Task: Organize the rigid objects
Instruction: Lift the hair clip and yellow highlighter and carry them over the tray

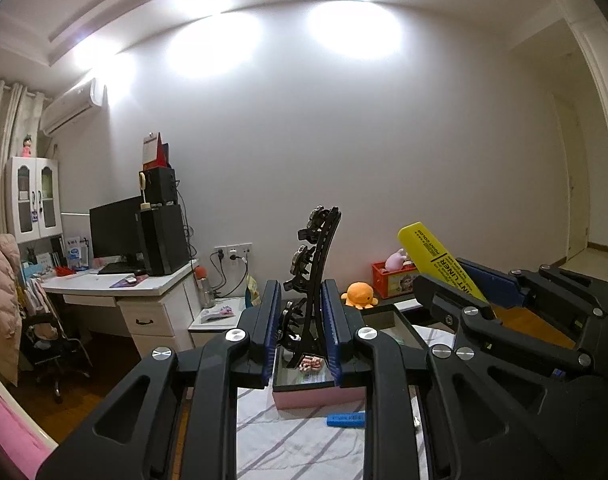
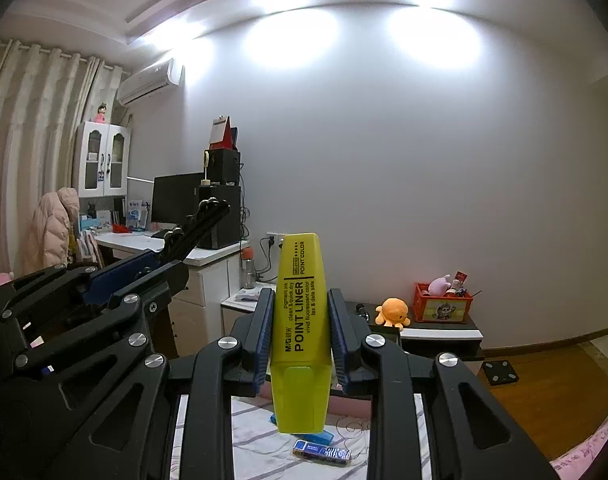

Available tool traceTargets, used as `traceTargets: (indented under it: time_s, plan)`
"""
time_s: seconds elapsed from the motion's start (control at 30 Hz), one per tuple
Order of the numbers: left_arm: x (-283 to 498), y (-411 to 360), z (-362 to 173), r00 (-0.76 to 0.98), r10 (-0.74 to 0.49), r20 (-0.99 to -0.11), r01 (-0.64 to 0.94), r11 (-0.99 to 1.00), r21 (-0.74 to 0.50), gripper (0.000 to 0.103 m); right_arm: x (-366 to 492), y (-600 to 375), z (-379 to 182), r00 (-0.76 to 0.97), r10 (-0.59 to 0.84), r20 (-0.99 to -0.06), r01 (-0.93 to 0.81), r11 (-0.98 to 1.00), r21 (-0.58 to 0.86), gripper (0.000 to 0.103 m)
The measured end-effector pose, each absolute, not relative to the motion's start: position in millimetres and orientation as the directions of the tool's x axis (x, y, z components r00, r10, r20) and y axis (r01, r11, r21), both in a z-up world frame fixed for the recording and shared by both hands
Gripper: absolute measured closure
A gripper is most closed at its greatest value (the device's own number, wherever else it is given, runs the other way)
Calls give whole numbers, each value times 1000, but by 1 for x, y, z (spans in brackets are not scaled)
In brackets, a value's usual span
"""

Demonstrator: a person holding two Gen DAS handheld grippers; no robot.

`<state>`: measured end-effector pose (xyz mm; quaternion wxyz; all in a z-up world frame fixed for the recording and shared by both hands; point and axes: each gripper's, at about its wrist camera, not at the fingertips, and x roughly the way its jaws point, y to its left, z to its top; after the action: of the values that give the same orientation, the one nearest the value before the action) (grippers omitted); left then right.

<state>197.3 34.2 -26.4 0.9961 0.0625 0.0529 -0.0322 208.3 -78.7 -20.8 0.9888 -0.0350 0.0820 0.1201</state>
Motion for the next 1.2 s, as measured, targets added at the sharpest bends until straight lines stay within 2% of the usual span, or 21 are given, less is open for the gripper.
traceTargets:
  time_s: [0.5,0.7,0.9,1.2]
  plan:
    - [316,18,-49,978,-40,-203,73,984,160,82,314,-79,-44,939,237,-249,-251,968,-24,76]
    - [395,9,-75,943,-76,-323,127,982,141,83,377,-85,-65,924,201,-327,-223,974,-33,76]
    - [466,1,-120,879,-76,-471,149,981,121,82,440,-89,-106,873,181,-452,-212,977,-19,76]
    - [512,-3,-177,799,-61,-598,169,978,126,82,484,-88,-163,788,168,-593,-218,976,-14,76]
